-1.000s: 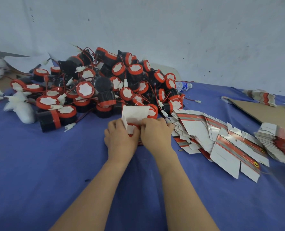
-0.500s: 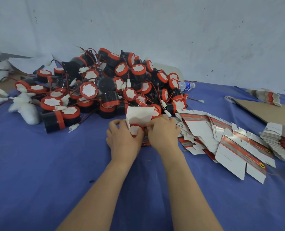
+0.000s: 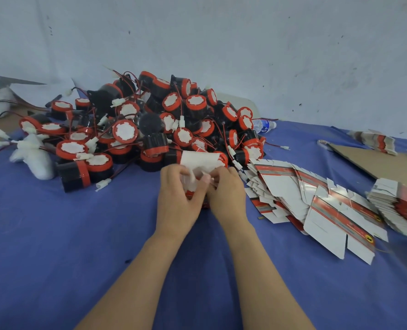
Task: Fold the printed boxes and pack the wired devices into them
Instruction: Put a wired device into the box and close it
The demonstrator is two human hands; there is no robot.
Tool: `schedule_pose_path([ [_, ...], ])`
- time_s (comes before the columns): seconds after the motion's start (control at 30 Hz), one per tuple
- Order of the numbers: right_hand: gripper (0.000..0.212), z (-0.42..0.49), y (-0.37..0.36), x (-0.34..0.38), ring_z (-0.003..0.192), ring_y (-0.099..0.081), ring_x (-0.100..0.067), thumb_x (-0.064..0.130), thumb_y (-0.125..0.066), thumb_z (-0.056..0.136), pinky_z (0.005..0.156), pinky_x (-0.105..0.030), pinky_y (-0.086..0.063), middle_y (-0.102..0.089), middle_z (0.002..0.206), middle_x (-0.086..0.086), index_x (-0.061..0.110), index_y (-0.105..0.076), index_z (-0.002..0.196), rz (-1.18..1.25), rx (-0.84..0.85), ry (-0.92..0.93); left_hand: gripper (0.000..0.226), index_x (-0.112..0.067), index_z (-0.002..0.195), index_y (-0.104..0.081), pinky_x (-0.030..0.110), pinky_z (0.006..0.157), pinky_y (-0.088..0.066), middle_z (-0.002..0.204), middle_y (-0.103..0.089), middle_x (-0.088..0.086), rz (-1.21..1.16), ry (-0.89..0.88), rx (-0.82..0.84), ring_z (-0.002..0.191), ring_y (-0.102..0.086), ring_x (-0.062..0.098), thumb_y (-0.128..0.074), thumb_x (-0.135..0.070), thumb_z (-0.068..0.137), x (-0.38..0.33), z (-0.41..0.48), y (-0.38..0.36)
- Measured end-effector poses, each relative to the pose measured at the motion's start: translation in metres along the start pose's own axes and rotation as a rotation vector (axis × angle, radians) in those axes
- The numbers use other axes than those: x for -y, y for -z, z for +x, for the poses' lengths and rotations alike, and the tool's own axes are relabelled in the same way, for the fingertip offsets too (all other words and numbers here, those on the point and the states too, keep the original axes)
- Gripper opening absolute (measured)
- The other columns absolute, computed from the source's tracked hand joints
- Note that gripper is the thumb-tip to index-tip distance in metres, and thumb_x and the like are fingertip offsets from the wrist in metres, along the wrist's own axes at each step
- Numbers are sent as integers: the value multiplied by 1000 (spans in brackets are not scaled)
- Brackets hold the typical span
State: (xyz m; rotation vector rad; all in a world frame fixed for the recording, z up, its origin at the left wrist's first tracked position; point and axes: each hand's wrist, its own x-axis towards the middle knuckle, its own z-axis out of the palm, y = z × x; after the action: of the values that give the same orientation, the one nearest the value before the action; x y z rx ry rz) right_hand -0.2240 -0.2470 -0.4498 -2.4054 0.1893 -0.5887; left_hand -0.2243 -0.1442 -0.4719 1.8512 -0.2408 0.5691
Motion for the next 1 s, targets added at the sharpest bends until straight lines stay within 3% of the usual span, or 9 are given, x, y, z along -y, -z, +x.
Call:
schedule_pose_path([
  [0.1, 35, 0, 6, -11, 111, -47, -14, 31, -59, 93, 88, -21, -39, -46, 123, 0, 12, -62, 122, 74, 159, 7, 21, -19, 89, -59, -2, 71, -35, 114, -44, -6, -45, 99, 70, 91, -51, 2, -43, -23, 101, 6, 3, 0],
  [0.17, 38, 0, 9, -19, 114, -40, -4, 32, -56, 95, 91, -13, -35, -44, 130, 0, 14, -60, 128, 168, 222, -3, 11, -16, 106, -57, 6, 74, -43, 124, -38, -1, -3, 127, 66, 83, -52, 6, -50, -13, 98, 7, 4, 2],
  [0.3, 35, -2, 8, -24, 95, -51, -3, 20, -55, 96, 71, -3, -38, -49, 130, 2, 19, -52, 131, 264, 164, -43, 66, -23, 146, -24, 27, 80, -47, 136, -34, -5, -127, 185, 105, 92, -52, 17, -56, -3, 92, 8, 10, 7],
  [0.43, 75, -5, 10, -24, 90, -55, 0, 3, -53, 92, 75, -9, -41, -51, 123, 19, 35, -18, 150, 414, 166, 16, 39, -32, 99, -60, 32, 79, -52, 107, -58, -8, -174, 147, 193, 97, -57, 18, -44, 3, 94, 8, 13, 11],
  [0.53, 58, -3, 17, -28, 128, -40, -3, 4, -50, 94, 84, 3, -34, -39, 141, 15, 32, -39, 143, 341, 338, 108, 34, -25, 91, -67, 40, 96, -50, 121, -59, -4, -285, 244, 226, 113, -55, 16, -39, -8, 99, 6, 13, 12],
  [0.6, 49, -3, 23, -30, 132, -34, -1, 13, -55, 95, 92, -2, -36, -29, 148, 15, 29, -46, 140, 373, 443, 73, 18, -26, 102, -66, 35, 102, -44, 132, -55, -5, -208, 192, 273, 122, -49, 13, -49, -22, 99, 7, 12, 13],
  [0.73, 46, -5, 22, -32, 107, -56, -12, 16, -55, 96, 81, -15, -51, -42, 143, 4, 24, -46, 140, 470, 386, -8, 35, -19, 129, -58, 34, 109, -37, 146, -43, -2, 39, 42, 308, 134, -40, 14, -60, -20, 94, 15, 10, 13],
  [0.87, 39, -5, 18, -33, 76, -62, -9, 20, -54, 97, 80, -29, -56, -61, 112, 1, 27, -52, 136, 390, 266, -15, 33, -20, 128, -59, 29, 106, -39, 145, -44, -2, 61, 2, 279, 132, -41, 14, -57, -13, 96, 15, 12, 13],
  [1.0, 32, -4, 15, -32, 73, -62, -9, 23, -54, 98, 73, -28, -57, -63, 111, 6, 26, -59, 129, 407, 196, 2, 29, -17, 126, -61, 31, 104, -42, 140, -50, 0, 57, -21, 227, 128, -45, 13, -54, -15, 97, 14, 11, 11],
])
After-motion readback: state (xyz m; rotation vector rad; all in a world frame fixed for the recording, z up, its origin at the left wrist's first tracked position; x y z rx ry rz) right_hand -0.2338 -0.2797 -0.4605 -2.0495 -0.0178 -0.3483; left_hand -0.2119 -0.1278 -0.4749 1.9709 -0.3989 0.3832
